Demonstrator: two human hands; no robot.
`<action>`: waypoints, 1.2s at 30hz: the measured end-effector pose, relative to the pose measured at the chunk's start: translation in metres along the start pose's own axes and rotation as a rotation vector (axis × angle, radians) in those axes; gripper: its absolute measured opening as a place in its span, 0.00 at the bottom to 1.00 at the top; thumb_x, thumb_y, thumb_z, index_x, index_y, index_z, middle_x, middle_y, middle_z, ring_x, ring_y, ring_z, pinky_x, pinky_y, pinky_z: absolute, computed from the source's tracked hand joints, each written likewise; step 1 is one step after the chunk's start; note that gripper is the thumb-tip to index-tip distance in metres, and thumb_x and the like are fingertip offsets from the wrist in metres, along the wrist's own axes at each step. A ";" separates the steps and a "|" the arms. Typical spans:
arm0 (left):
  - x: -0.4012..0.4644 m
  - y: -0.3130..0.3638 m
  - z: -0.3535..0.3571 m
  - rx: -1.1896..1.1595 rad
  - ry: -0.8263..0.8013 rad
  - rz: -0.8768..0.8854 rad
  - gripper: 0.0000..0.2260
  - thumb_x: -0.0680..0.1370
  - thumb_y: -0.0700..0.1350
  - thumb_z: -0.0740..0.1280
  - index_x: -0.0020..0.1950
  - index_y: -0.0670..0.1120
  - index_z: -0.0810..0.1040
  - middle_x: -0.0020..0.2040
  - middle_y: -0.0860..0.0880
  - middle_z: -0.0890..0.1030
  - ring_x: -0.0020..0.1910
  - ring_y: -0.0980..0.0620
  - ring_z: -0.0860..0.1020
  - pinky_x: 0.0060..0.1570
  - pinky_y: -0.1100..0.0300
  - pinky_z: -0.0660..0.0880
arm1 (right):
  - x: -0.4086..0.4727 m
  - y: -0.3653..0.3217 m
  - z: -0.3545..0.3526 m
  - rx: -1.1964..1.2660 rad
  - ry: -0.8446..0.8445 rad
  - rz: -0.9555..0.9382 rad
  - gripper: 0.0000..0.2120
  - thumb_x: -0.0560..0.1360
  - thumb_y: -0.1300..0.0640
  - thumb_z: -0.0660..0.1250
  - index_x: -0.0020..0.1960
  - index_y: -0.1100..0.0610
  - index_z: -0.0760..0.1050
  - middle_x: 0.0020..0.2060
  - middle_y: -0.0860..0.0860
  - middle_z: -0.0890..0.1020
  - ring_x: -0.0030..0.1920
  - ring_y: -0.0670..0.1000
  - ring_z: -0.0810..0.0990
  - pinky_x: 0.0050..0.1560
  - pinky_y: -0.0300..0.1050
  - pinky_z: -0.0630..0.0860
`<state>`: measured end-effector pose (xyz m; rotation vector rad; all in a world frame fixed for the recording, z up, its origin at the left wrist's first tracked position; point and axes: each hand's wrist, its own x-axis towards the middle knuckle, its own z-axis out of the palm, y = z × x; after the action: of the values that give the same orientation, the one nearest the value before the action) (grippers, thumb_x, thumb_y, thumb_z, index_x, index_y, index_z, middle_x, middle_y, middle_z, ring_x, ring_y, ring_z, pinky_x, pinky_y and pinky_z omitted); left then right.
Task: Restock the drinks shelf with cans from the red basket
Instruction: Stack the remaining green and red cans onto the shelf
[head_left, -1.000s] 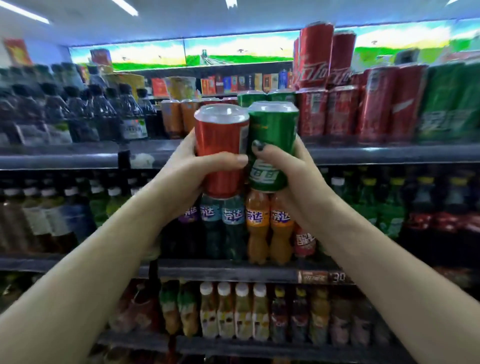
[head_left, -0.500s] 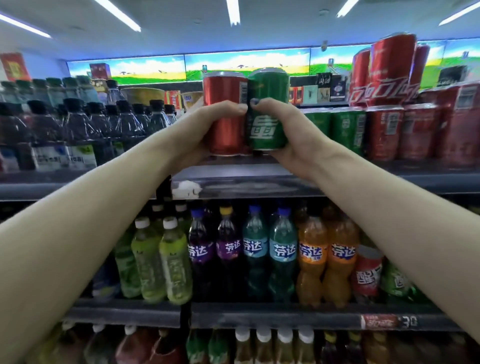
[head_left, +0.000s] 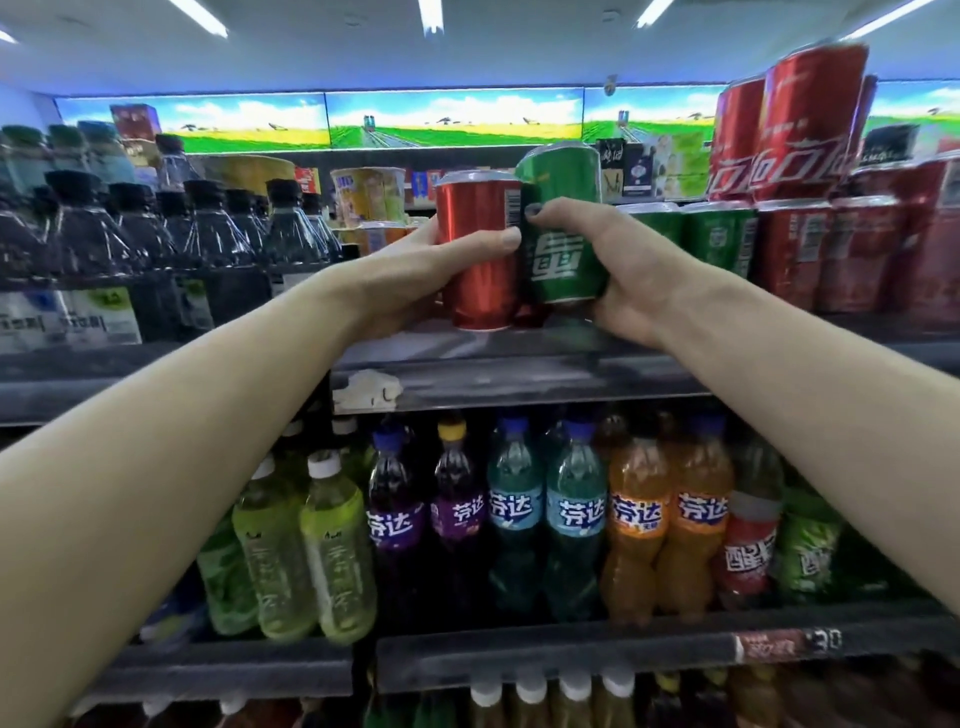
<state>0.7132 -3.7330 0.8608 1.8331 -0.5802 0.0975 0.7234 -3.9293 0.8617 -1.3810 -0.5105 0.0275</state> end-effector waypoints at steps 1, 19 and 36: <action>0.000 -0.001 0.000 0.012 -0.007 0.009 0.25 0.80 0.52 0.72 0.74 0.47 0.70 0.65 0.44 0.83 0.64 0.45 0.83 0.65 0.46 0.79 | 0.001 0.001 -0.002 -0.010 -0.003 -0.002 0.16 0.77 0.55 0.70 0.62 0.59 0.80 0.55 0.57 0.86 0.51 0.56 0.86 0.55 0.53 0.83; 0.010 -0.013 -0.004 0.224 0.208 0.036 0.30 0.75 0.49 0.78 0.71 0.48 0.65 0.61 0.45 0.79 0.52 0.53 0.86 0.49 0.56 0.84 | 0.003 0.011 -0.003 -0.191 0.146 -0.133 0.24 0.69 0.53 0.79 0.63 0.54 0.75 0.52 0.55 0.86 0.49 0.54 0.86 0.40 0.46 0.82; 0.007 0.005 0.013 0.819 0.420 0.071 0.43 0.68 0.66 0.78 0.75 0.56 0.59 0.68 0.38 0.77 0.64 0.36 0.78 0.68 0.39 0.74 | -0.057 -0.023 -0.014 -0.339 0.273 -0.353 0.26 0.68 0.41 0.78 0.61 0.46 0.73 0.56 0.47 0.82 0.57 0.48 0.82 0.64 0.54 0.77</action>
<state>0.7143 -3.7479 0.8632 2.4717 -0.3156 0.8509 0.6715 -3.9648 0.8633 -1.5747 -0.5379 -0.5496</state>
